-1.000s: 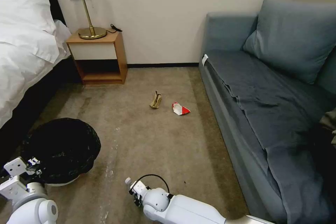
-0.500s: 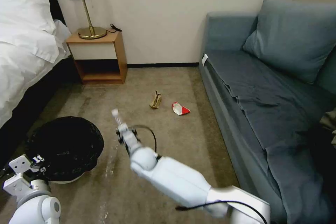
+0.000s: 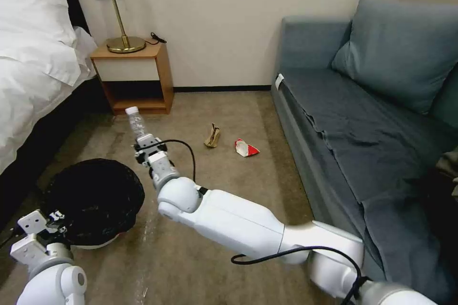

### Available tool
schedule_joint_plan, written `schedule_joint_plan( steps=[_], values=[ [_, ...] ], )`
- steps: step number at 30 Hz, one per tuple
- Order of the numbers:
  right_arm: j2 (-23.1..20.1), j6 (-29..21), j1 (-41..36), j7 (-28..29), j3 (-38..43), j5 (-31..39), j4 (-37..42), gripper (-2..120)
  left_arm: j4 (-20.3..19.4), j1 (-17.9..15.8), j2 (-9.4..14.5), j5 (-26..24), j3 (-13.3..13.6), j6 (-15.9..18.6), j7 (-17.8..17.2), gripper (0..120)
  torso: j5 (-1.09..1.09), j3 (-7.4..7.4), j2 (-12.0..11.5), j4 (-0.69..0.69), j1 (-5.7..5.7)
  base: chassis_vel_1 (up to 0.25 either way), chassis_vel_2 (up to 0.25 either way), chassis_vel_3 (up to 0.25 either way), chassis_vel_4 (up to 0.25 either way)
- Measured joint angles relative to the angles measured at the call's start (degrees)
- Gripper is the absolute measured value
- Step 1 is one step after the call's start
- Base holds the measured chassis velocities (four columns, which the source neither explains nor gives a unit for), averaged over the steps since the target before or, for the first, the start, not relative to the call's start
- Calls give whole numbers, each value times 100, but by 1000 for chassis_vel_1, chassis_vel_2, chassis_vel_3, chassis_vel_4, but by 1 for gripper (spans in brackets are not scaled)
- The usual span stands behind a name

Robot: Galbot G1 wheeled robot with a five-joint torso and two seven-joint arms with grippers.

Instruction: Pick up the trash bin, then pick up the garbage on the floor and place it into the trash bin.

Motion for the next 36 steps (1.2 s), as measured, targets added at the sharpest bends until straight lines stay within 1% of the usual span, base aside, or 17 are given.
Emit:
schedule_joint_plan(
  steps=[3,12,21,22,23,24,25,27,30,31,33,34,35,36],
  values=[
    [-2,48,-169,-107,-283,-58,49,21,-47,15,0,63,57,0,-19,5,1,0,0,1,0,0,0,0,0],
    [-5,223,-619,-481,-560,-330,-72,21,-147,17,0,131,217,47,-87,5,1,0,0,0,0,0,0,0,0],
    [-6,201,-736,-597,-838,-537,-155,21,-149,57,0,140,219,40,-94,5,0,0,0,1,0,0,0,0,0],
    [-5,194,-755,-607,-839,-587,-177,25,-149,62,0,139,208,34,-94,5,1,0,0,1,0,0,0,0,0],
    [-5,194,-755,-607,-839,-587,-177,25,-149,62,0,139,208,34,-94,5,1,0,0,1,0,0,0,0,0],
    [-6,193,-771,-628,-839,-657,-196,31,-149,65,0,139,190,31,-94,5,1,0,0,1,0,0,0,0,0],
    [-6,193,-771,-628,-839,-657,-196,31,-149,65,0,139,190,31,-94,5,1,0,0,1,0,0,0,0,0],
    [-6,183,-773,-643,-818,-699,-180,43,-153,71,0,137,171,30,-94,5,1,0,0,1,0,0,0,0,0],
    [-6,179,-773,-644,-802,-701,-161,46,-162,73,0,135,168,31,-94,5,0,0,0,1,0,0,0,0,0],
    [-6,173,-774,-646,-767,-702,-122,54,-184,70,0,130,162,30,-93,5,1,0,1,1,0,0,0,0,0],
    [-6,170,-786,-646,-751,-706,-108,64,-190,60,0,128,159,30,-92,5,1,0,1,1,0,0,0,0,0],
    [-6,170,-786,-646,-751,-706,-108,64,-190,60,0,128,159,30,-92,5,1,0,1,1,0,0,0,0,0],
    [-6,170,-792,-647,-747,-707,-107,68,-190,59,0,129,160,31,-92,5,1,0,1,1,0,0,0,0,0],
    [-6,170,-804,-645,-721,-708,-93,74,-190,58,0,130,162,30,-92,5,1,0,1,1,0,0,0,0,0]
  ],
)
